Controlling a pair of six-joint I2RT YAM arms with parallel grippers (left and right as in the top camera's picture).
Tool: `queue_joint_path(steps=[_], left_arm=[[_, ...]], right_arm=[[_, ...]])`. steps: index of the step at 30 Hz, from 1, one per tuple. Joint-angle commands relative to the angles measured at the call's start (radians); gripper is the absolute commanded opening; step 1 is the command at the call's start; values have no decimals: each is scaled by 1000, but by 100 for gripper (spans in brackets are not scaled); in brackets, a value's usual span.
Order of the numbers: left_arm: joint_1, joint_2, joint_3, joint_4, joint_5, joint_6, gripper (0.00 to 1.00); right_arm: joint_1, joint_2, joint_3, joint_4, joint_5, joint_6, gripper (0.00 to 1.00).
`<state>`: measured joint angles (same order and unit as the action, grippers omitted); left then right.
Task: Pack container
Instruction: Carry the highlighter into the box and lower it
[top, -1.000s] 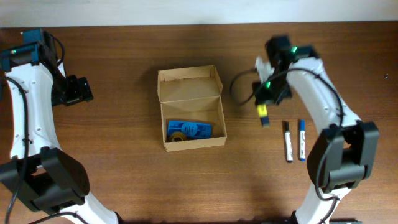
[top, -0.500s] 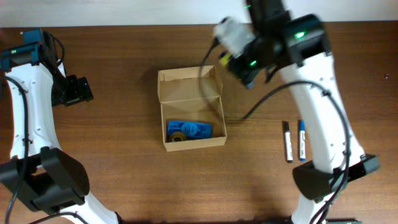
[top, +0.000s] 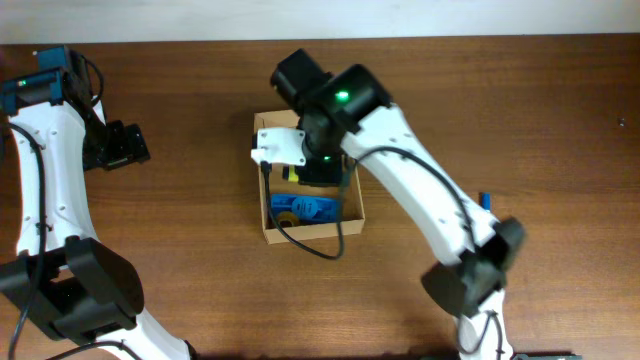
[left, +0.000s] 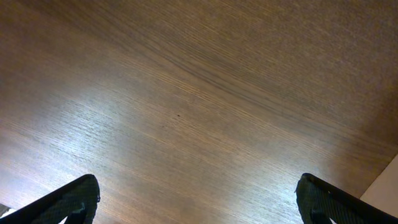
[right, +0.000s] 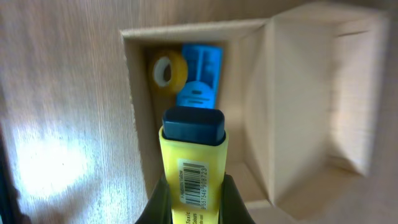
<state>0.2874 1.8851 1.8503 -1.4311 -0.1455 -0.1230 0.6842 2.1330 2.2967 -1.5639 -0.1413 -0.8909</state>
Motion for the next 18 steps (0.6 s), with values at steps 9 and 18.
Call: queue_joint_path(steps=[9, 18], left_arm=[[2, -13, -4, 0, 2, 16, 100], [2, -13, -4, 0, 2, 16, 100]], right_arm=[[4, 231, -18, 31, -51, -74, 4], [24, 311, -23, 27, -122, -74, 4]])
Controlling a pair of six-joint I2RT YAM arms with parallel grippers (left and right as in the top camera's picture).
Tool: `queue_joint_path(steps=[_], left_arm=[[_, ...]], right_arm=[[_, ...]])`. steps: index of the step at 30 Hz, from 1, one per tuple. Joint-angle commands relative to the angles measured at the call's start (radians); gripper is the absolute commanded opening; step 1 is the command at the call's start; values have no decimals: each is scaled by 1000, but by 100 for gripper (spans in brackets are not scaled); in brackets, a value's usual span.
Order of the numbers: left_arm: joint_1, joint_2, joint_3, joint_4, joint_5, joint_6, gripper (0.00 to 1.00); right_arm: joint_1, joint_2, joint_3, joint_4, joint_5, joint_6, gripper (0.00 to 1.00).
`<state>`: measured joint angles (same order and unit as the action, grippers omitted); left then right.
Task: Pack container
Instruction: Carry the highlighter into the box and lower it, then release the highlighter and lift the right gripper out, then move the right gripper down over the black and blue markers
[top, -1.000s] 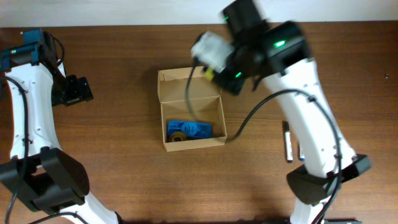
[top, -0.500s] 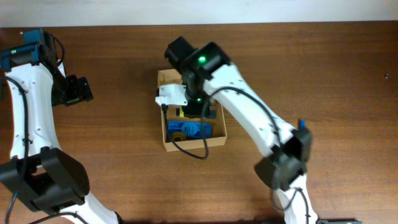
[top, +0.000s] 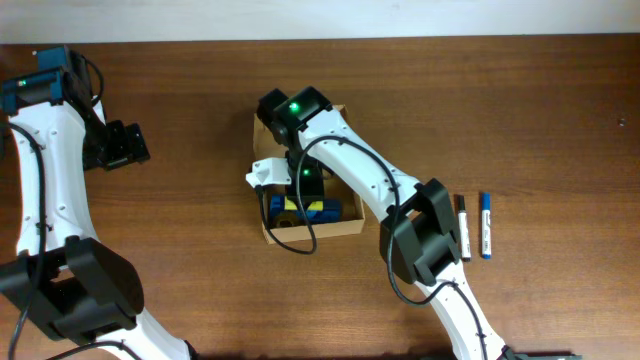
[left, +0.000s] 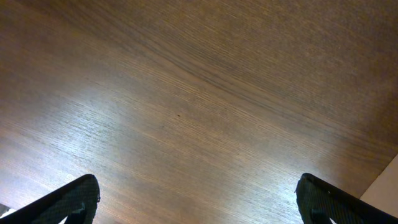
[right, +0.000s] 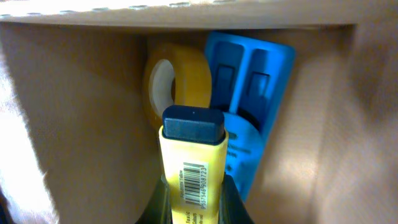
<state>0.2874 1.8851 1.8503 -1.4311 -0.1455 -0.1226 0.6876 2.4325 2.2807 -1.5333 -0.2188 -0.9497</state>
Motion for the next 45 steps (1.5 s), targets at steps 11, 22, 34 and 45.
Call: queue_joint_path(steps=[11, 22, 34, 45], left_arm=[[2, -13, -4, 0, 2, 16, 100], [2, -13, -4, 0, 2, 16, 100], [2, -13, -4, 0, 2, 16, 100], [2, -13, -4, 0, 2, 16, 100]], right_arm=[[46, 11, -105, 22, -31, -10, 9], [44, 4, -4, 38, 56, 160, 37], [0, -264, 118, 49, 415, 498, 40], [-501, -723, -422, 233, 432, 686, 38]])
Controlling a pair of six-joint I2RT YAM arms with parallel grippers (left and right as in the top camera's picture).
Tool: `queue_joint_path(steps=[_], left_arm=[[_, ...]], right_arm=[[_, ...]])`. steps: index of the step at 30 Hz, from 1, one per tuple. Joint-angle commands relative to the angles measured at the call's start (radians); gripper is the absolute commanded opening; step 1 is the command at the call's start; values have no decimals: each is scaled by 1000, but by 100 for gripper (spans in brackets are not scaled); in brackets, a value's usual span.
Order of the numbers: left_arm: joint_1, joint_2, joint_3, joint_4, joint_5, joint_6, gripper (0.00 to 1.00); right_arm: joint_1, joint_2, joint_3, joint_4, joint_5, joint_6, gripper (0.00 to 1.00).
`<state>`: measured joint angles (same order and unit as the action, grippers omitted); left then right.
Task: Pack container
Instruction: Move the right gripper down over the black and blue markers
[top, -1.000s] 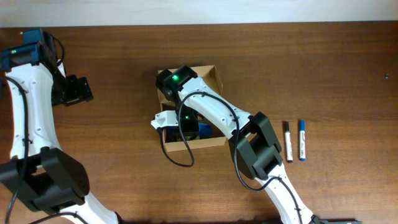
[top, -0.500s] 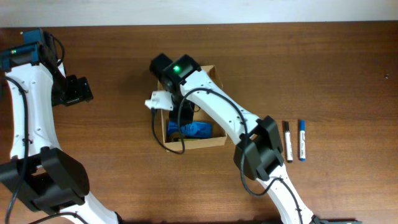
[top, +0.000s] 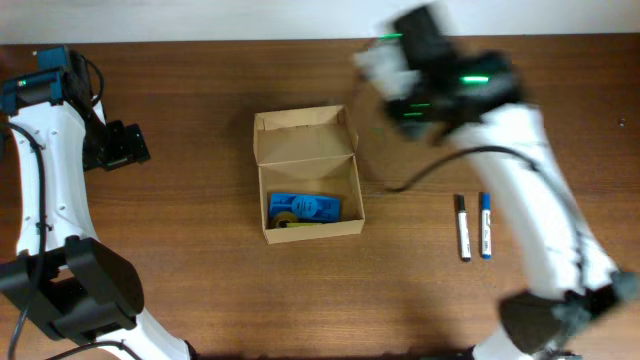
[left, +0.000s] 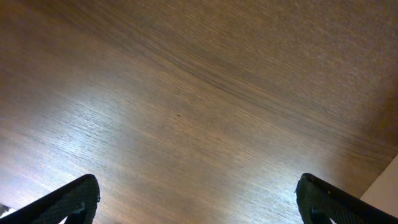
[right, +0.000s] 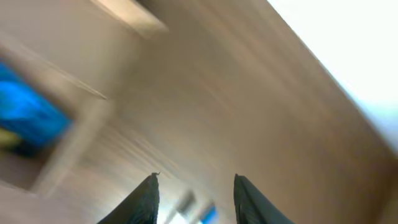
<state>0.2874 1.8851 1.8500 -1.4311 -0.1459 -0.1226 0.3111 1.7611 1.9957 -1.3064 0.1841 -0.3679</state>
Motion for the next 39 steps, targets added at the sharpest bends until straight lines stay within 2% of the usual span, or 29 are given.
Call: queue_joint_path(steps=[1, 2, 3, 6, 12, 18, 29, 39], left_arm=[[2, -13, -4, 0, 3, 16, 100], [2, -13, -4, 0, 3, 16, 100], [2, -13, -4, 0, 3, 16, 100], [2, -13, -4, 0, 3, 16, 100], [2, -13, -4, 0, 3, 16, 100], [2, -13, -4, 0, 3, 16, 100], [2, -13, -4, 0, 3, 16, 100], [2, -13, -4, 0, 3, 16, 100]], right_arm=[[-185, -67, -178, 3, 20, 136, 37], [-241, -73, -209, -12, -9, 164, 38], [-290, -72, -232, -34, -56, 178, 45], [-398, -61, -325, -57, -152, 180, 55], [-462, -56, -578, 58, -204, 212, 55], [-462, -46, -759, 161, -238, 239, 62], [-454, 2, -831, 216, -324, 286, 49], [-433, 45, -850, 291, -291, 327, 47]])
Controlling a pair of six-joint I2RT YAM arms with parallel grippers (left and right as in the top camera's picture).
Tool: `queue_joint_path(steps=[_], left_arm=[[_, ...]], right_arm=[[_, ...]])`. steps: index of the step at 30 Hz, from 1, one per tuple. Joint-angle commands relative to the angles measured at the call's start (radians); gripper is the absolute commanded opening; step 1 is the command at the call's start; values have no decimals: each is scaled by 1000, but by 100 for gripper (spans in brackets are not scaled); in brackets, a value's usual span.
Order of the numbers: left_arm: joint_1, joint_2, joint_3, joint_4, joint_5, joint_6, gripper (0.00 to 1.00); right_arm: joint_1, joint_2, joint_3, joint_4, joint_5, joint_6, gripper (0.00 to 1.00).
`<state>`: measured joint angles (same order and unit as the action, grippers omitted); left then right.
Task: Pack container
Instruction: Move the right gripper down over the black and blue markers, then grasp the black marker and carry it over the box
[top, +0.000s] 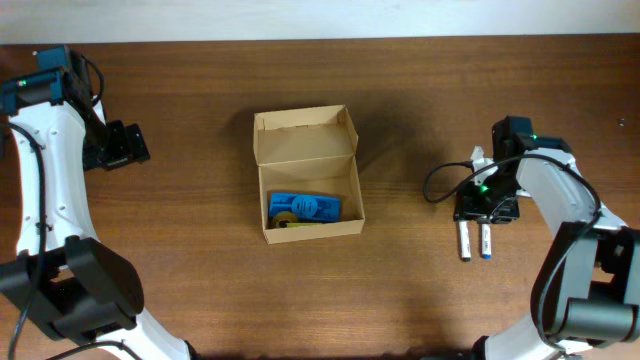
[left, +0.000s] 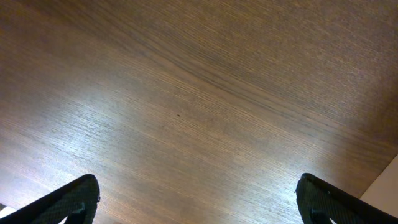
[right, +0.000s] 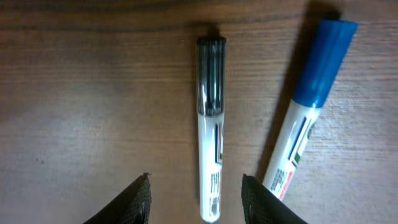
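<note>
An open cardboard box (top: 308, 185) sits mid-table, holding a blue item (top: 306, 206), a yellow tape roll (top: 288, 217) and a yellow highlighter (top: 312, 225) along its near wall. At the right, a black-capped marker (top: 463, 240) (right: 209, 124) and a blue-capped marker (top: 485, 241) (right: 308, 106) lie side by side. My right gripper (top: 487, 205) (right: 198, 202) hovers open over them, its fingers straddling the black-capped marker. My left gripper (top: 122, 146) (left: 198, 202) is open above bare wood at the far left.
The box's lid flap (top: 303, 135) stands open on its far side. The table's far edge (top: 320, 40) meets a white wall.
My right gripper has moved from the table's far side, right of the box, down to the two markers, and now stands open over the black-capped one. The left arm is unchanged.
My right gripper held the yellow highlighter above the box, then lower inside it beside the tape and blue item. Later the highlighter lay in the box and the gripper was open and away. Now it is over the markers.
</note>
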<state>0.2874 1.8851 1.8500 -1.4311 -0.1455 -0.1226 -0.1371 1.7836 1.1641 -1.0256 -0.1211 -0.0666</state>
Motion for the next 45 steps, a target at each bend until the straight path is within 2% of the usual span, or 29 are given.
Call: queue_joint_path(steps=[1, 4, 7, 10, 14, 17, 27, 31, 36, 41, 45], left_arm=[[2, -13, -4, 0, 2, 16, 100], [2, -13, -4, 0, 2, 16, 100], [2, -13, -4, 0, 2, 16, 100], [2, -13, -4, 0, 2, 16, 100], [2, -13, -4, 0, 2, 16, 100], [2, -13, -4, 0, 2, 16, 100], [2, -13, -4, 0, 2, 16, 100], [2, -13, -4, 0, 2, 16, 100], [2, -13, -4, 0, 2, 16, 100], [2, -13, -4, 0, 2, 16, 100], [2, -13, -4, 0, 2, 16, 100]], right_arm=[[20, 30, -21, 13, 25, 31, 47], [34, 61, -31, 17, 50, 31, 47], [47, 87, -34, 27, 52, 31, 41], [57, 99, -35, 39, 56, 33, 24], [58, 114, -39, 52, 81, 58, 21], [58, 124, -40, 58, 81, 61, 6], [60, 113, -13, 41, 87, 50, 4], [80, 61, 100, -31, 45, -9, 4], [158, 0, 378, -151, 4, -62, 4], [292, -6, 681, -223, -26, -206, 4], [432, -6, 827, -231, -27, -311, 4]])
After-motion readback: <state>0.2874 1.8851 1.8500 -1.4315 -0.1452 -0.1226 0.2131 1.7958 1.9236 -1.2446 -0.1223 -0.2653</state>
